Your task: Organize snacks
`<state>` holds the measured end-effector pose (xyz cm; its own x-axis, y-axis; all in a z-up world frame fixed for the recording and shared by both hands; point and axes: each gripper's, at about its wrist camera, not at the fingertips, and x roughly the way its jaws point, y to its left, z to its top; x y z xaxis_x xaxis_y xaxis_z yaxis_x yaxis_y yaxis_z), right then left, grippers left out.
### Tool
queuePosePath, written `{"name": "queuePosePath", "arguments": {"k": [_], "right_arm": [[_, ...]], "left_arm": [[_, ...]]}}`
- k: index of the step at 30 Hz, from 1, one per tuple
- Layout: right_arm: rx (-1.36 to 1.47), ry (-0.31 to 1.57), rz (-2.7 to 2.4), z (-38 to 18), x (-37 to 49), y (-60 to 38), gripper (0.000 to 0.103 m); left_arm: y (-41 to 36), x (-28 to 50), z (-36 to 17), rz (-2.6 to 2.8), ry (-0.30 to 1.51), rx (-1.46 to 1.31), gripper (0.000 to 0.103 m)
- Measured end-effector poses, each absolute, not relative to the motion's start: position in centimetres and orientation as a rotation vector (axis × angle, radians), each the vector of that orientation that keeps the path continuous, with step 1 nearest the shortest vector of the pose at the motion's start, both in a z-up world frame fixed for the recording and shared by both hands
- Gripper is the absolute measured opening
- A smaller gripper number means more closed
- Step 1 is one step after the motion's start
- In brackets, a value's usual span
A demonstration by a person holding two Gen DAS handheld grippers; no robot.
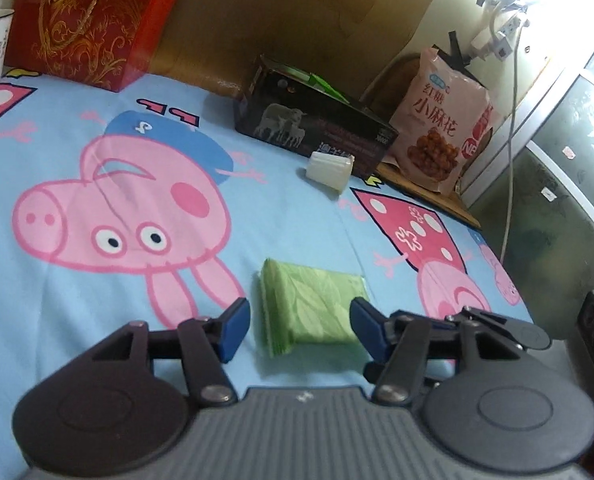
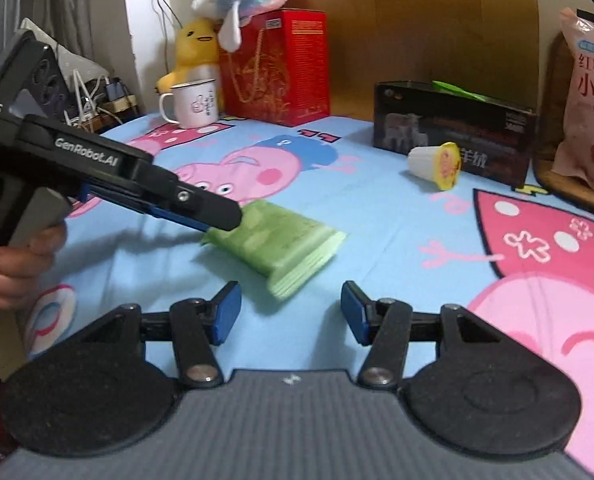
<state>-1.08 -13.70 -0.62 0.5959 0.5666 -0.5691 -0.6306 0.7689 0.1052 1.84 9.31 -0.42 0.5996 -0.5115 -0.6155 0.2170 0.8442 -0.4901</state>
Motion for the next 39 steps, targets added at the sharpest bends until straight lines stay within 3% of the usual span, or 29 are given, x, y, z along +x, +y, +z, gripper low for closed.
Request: {"name": "queuePosePath", "arguments": {"k": [2, 5, 13, 19, 27, 29, 34, 39], "right_arm": [[-0.112, 0.619, 0.710, -0.7, -0.6, -13.2, 0.057], [-0.122, 0.621, 0.740, -1.0, 0.0, -12.2, 0.034], [-0.087, 0.521, 0.689, 2.7, 4.0, -13.7, 0.034], [-0.046, 0.453, 0.610, 6.4, 11.7, -15.6, 0.033], [-0.005, 0.490, 0.501, 5.4, 22.0, -15.9, 0.030], [-0.009, 0.496, 0.470, 4.5, 23.5, -16.0, 0.032], [0.048, 0.477, 0.415, 4.1, 24.3, -17.7, 0.037], [0.115, 0.420, 0.394, 4.7, 20.8, -20.1, 0.038]], "left_arm": [[8.8, 2.4, -1.0, -0.451, 0.847, -0.390, 0.039], [7.8, 2.9, -0.6, -0.477, 0.853, -0.382, 0.035], [5.6, 8.3, 5.1, -0.515, 0.743, -0.280, 0.035], [3.0, 16.9, 9.1, -0.515, 0.665, -0.253, 0.036], [1.0, 27.0, 6.7, -0.426, 0.724, -0.308, 0.036], [0.7, 28.2, 5.8, -0.395, 0.732, -0.293, 0.044], [1.0, 28.2, 5.3, -0.299, 0.690, -0.234, 0.051], [4.1, 24.6, 6.8, -0.279, 0.606, -0.287, 0.051]]}}
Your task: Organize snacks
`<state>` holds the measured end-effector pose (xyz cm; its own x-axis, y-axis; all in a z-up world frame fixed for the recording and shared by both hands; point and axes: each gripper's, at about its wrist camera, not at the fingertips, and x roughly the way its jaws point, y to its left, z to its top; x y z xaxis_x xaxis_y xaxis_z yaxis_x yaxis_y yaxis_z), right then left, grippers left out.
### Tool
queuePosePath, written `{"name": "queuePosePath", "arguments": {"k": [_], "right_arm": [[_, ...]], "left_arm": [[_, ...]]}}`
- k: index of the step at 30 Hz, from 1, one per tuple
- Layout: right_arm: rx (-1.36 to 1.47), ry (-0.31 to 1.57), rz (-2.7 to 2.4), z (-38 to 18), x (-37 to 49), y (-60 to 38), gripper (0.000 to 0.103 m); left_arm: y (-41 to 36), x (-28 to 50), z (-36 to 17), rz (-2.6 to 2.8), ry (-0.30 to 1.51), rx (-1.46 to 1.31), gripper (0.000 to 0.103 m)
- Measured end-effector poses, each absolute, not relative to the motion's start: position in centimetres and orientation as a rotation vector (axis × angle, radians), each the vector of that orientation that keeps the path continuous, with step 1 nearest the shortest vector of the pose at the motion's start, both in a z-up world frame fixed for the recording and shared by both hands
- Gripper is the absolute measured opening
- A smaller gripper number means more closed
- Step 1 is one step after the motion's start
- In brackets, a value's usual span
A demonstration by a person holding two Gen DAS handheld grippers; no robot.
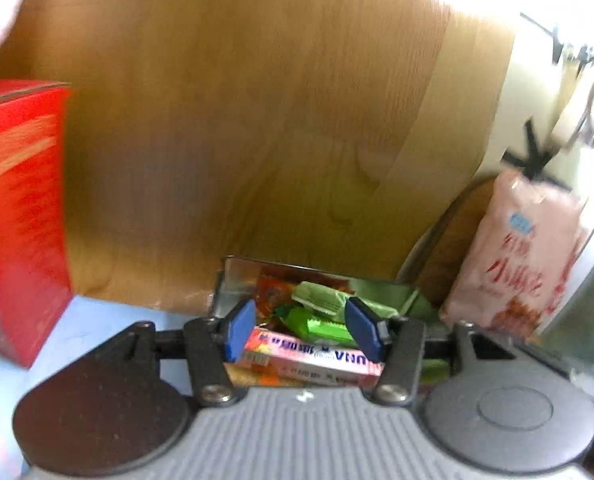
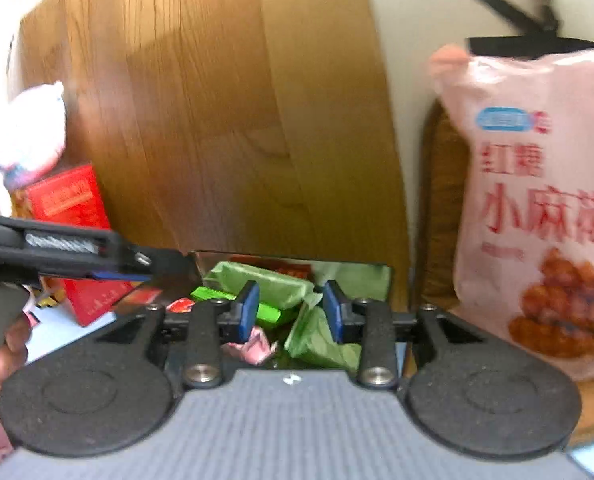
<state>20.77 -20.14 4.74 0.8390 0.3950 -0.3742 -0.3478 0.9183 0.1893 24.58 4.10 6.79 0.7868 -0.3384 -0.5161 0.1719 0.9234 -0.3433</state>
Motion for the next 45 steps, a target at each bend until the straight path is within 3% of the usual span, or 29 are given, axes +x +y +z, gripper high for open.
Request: {"name": "queuePosePath", "arguments": {"k": [3, 13, 24, 45], "right_arm": [[0.168, 0.437, 0.428, 4.3, 17.8, -21.1, 0.045], [0.273, 0.620, 0.512, -0.2, 9.8, -20.4, 0.045], [0.302, 0.607, 0.440, -1.6, 4.8, -19.6, 0.046], [0.275, 0.565, 0.432, -1.7, 0.7, -18.4, 0.050]], "left_arm": [[5.1, 21.9, 6.4, -0.300, 0.633, -0.311, 0.051], [3.9, 12.2, 0.0, -0.219, 0.801, -0.143, 0.051], [1.8, 7.0, -1.1, -0.093, 0.689, 0.023, 0.057], [1.5, 4.0, -1.3, -0.053, 0.673, 0.027, 0.062]]}}
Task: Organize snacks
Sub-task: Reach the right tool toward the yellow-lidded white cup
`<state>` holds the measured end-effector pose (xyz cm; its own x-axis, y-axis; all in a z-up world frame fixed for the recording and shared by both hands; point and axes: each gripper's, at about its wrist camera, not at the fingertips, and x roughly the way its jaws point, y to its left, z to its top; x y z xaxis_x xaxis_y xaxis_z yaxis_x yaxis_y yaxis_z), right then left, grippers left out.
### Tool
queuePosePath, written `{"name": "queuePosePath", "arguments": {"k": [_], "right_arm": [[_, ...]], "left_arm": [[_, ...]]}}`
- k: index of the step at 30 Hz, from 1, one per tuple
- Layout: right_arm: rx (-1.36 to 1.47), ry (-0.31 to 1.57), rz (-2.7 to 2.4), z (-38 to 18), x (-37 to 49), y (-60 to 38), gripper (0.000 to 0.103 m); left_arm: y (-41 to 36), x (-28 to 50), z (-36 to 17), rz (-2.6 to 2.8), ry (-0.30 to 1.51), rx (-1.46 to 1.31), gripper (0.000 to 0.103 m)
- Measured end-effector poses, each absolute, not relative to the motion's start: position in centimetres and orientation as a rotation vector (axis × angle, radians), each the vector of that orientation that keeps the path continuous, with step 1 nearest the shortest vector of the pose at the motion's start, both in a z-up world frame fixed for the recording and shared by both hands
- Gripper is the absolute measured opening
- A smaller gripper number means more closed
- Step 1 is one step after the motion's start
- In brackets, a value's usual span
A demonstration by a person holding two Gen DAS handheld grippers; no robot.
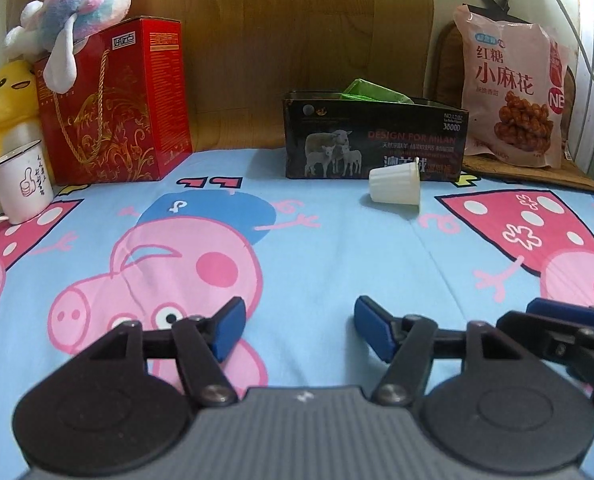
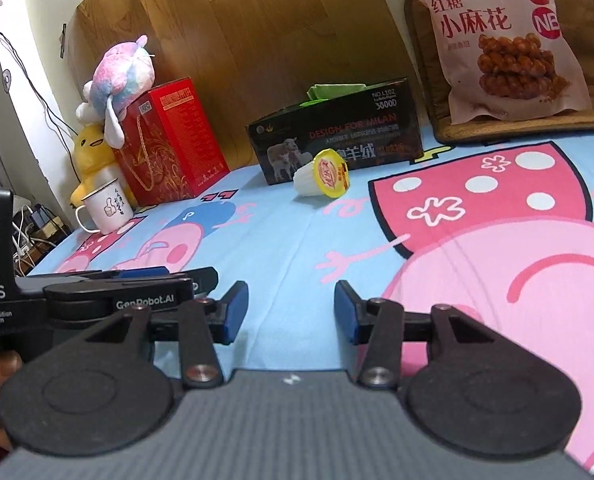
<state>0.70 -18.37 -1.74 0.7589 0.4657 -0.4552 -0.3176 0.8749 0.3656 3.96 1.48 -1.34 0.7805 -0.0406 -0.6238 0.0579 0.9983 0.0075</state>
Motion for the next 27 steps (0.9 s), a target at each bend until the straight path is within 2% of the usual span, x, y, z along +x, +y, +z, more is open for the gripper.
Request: {"name": "queuePosePath", "arguments": {"k": [11, 16, 17, 19, 21, 27], "right_arm": [[0.290, 0.574, 0.435, -1.9, 0.9, -18.5, 0.051], [0.380, 0.584, 0.426, -1.4, 3.5, -19.6, 0.052], [0.392, 0.572, 0.424, -1.1, 4.4, -19.7, 0.053], [0.381, 0.540, 0.405, -0.5, 6.1, -19.6, 0.066], [0.361, 0.513, 0.397, 0.0, 7.8, -19.3, 0.073], [0.386, 0.558, 0.408, 0.2, 13.3, -17.9, 0.075]], "left_arm": [[1.6, 3.9, -1.3, -0.065, 0.672, 0.016, 0.064], [1.8, 3.8, -1.3, -0.075, 0.669, 0.000, 0.065], [1.8, 3.8, -1.4, -0.077, 0.669, -0.003, 0.066], [1.9, 3.8, -1.3, -0.083, 0.667, -0.010, 0.067], [2.0, 3.8, -1.3, -0.087, 0.666, -0.015, 0.067], [2.3, 3.9, -1.3, -0.094, 0.659, -0.040, 0.067]]}}
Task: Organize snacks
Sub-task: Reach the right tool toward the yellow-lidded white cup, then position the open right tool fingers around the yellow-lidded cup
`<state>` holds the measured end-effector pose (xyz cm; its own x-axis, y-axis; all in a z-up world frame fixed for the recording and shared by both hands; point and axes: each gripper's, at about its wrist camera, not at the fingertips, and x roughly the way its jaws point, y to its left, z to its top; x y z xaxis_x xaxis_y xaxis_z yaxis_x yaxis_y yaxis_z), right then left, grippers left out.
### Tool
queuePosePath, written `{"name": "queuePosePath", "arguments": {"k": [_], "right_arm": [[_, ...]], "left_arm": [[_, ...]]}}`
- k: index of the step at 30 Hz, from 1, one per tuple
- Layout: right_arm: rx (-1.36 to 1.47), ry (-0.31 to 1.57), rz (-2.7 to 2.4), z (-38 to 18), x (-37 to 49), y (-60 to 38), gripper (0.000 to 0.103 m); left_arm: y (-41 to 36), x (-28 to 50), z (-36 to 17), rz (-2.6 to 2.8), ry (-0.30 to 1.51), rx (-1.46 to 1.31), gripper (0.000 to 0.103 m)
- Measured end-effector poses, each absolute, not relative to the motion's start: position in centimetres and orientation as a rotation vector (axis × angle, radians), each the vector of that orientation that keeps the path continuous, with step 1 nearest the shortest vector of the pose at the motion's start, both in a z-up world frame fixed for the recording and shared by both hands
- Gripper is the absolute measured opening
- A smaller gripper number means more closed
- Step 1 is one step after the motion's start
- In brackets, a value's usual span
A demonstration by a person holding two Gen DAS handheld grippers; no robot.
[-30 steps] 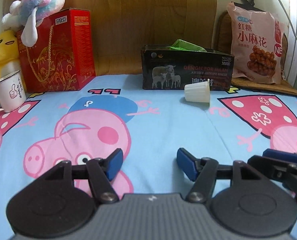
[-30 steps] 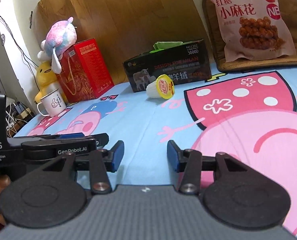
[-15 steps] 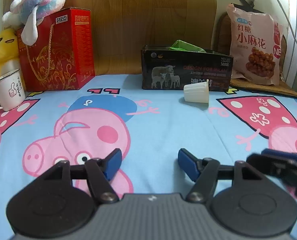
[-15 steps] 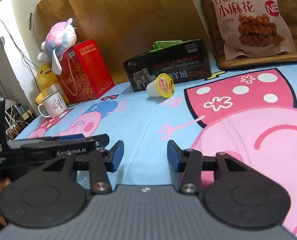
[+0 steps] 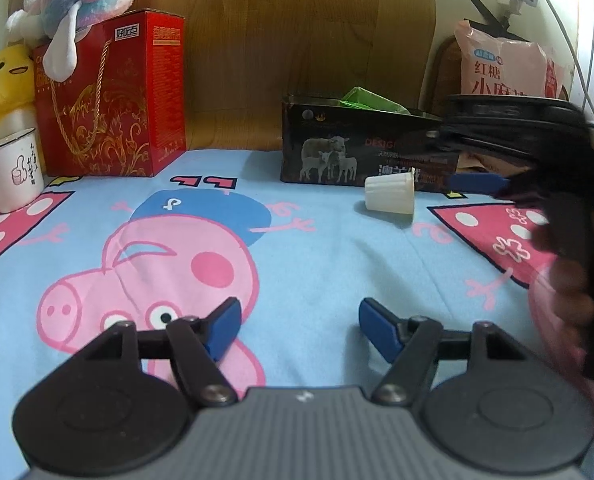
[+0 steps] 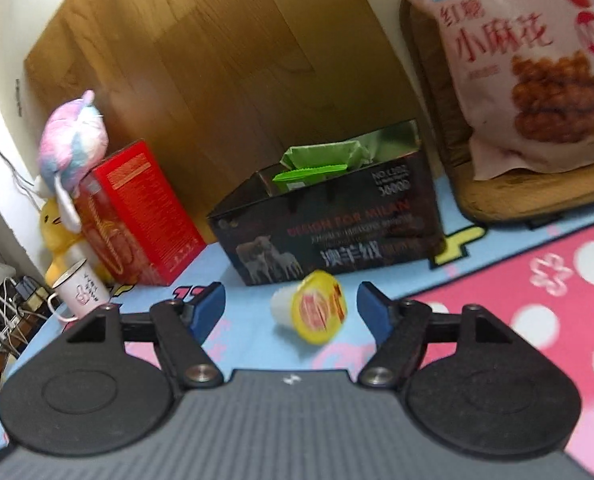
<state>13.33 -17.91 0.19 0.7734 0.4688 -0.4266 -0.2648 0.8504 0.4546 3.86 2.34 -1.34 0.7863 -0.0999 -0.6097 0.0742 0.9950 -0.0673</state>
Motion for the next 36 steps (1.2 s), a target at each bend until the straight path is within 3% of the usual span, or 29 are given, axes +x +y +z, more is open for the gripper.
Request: {"name": "queuePosePath", "arguments": {"k": [7, 11, 36], "right_arm": [[0.326, 0.628, 0.360, -0.7, 16.9, -16.2, 0.073], [0.275, 0.661, 0.398, -1.8, 17.0, -15.4, 0.058], [0.130, 0.632, 0.624, -1.2, 1.3, -18.0, 0.057]], "left_arm": [[2.7, 3.9, -1.3, -0.101, 0.655, -0.058, 0.067], [2.7, 4.0, -1.3, -0.107, 0.655, -0.066, 0.069], [3.7, 3.8, -1.3, -0.127, 0.650, -0.131, 0.075]]}}
